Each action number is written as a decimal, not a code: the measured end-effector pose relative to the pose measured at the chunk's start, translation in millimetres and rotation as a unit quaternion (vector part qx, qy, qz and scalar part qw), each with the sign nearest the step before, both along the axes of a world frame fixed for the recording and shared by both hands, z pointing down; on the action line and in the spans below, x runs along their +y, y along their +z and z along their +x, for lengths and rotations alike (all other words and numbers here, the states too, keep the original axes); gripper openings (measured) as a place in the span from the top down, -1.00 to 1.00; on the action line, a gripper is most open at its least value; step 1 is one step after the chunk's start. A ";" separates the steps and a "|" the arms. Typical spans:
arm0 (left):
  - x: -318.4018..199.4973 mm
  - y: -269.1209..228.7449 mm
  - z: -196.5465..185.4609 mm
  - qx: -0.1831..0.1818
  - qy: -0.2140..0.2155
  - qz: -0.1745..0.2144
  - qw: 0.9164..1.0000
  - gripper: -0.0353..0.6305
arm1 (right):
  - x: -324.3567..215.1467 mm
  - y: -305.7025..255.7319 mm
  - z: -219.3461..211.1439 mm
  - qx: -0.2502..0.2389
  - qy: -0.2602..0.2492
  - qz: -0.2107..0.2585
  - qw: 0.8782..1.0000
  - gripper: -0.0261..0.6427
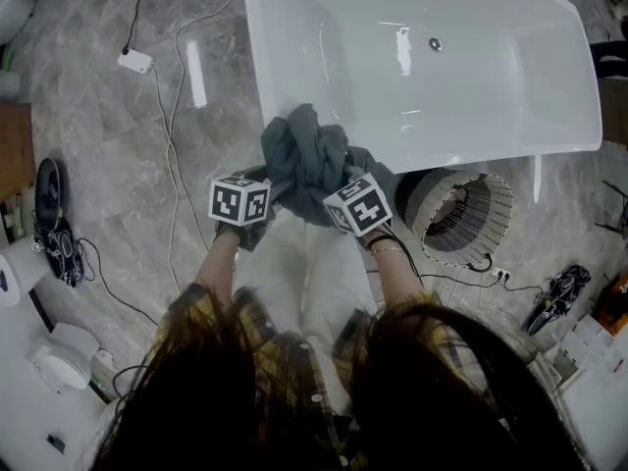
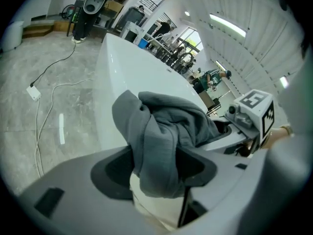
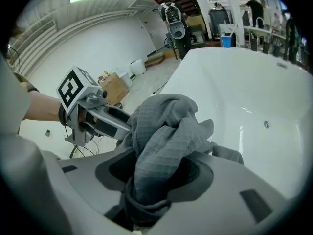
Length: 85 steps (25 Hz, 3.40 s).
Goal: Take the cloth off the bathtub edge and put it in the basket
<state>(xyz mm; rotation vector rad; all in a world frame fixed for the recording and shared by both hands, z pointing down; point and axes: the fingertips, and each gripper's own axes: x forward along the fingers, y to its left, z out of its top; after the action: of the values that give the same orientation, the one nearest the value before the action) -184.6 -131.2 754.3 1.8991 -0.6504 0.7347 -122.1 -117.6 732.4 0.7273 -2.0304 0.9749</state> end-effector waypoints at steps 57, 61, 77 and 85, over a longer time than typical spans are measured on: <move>-21.7 -268.1 136.4 0.115 0.102 0.144 0.978 0.61 | -10.9 -251.3 115.1 -0.052 0.190 0.185 0.963 0.50; -9.0 -283.5 184.3 0.127 0.134 0.149 0.971 0.61 | 4.4 -266.6 160.9 -0.043 0.219 0.198 0.955 0.50; 96.8 -330.8 410.4 0.163 0.258 0.159 0.939 0.61 | 120.0 -313.1 378.5 -0.005 0.334 0.235 0.913 0.50; 149.3 -335.4 499.0 0.179 0.292 0.151 0.927 0.61 | 175.3 -317.8 463.8 0.010 0.363 0.246 0.899 0.50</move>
<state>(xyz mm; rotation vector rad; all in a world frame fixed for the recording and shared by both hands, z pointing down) 314.4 18.1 418.9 2.4748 0.0540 0.6408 341.7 57.6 414.5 1.8533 -2.0249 0.8146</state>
